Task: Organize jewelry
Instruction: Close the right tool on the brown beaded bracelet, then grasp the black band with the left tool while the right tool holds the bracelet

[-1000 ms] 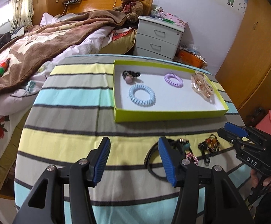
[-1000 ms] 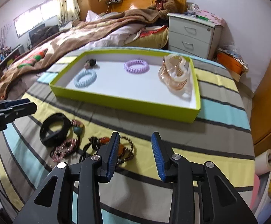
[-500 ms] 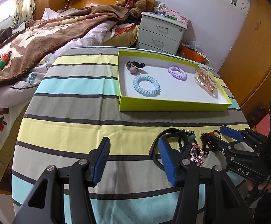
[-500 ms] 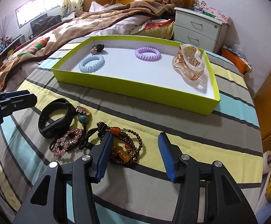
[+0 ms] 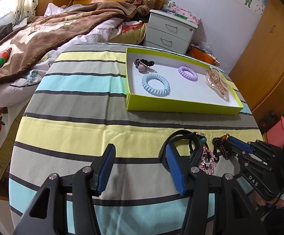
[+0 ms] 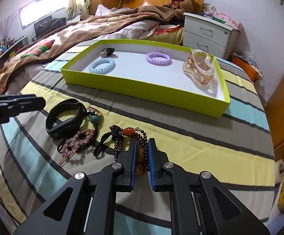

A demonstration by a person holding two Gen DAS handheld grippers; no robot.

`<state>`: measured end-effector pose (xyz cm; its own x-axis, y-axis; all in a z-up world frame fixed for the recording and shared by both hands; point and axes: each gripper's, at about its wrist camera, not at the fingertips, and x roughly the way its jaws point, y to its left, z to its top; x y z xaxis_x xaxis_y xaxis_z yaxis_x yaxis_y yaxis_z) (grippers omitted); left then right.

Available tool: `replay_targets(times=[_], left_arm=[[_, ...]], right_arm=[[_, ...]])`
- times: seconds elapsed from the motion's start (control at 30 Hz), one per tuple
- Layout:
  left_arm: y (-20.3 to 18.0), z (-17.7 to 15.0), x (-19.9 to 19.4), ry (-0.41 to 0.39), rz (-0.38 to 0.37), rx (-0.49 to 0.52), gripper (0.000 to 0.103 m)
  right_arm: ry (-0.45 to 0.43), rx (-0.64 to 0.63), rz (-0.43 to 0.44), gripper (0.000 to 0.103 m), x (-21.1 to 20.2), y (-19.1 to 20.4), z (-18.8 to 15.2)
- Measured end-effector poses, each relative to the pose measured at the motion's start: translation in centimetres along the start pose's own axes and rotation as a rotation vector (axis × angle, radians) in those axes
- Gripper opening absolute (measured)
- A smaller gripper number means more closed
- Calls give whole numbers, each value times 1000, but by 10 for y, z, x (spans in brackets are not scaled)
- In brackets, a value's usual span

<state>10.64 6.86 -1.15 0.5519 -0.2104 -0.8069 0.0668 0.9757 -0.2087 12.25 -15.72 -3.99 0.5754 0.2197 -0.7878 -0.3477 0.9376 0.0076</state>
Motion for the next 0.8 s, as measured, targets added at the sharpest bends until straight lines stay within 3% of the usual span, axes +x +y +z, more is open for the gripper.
replay_targets(times=[0.13, 0.17, 0.5, 0.8], left_arm=[[-6, -1, 2, 12, -10, 22, 57], [-7, -2, 2, 12, -8, 30, 58], [-30, -5, 11, 54, -16, 96, 58], [-38, 7, 24, 57, 87, 149, 58]], right_arm=[[-31, 64, -2, 9, -8, -12, -4], [-42, 83, 0, 3, -11, -16, -4], [-86, 137, 13, 3, -26, -24, -10], [-90, 147, 11, 3, -29, -31, -13]])
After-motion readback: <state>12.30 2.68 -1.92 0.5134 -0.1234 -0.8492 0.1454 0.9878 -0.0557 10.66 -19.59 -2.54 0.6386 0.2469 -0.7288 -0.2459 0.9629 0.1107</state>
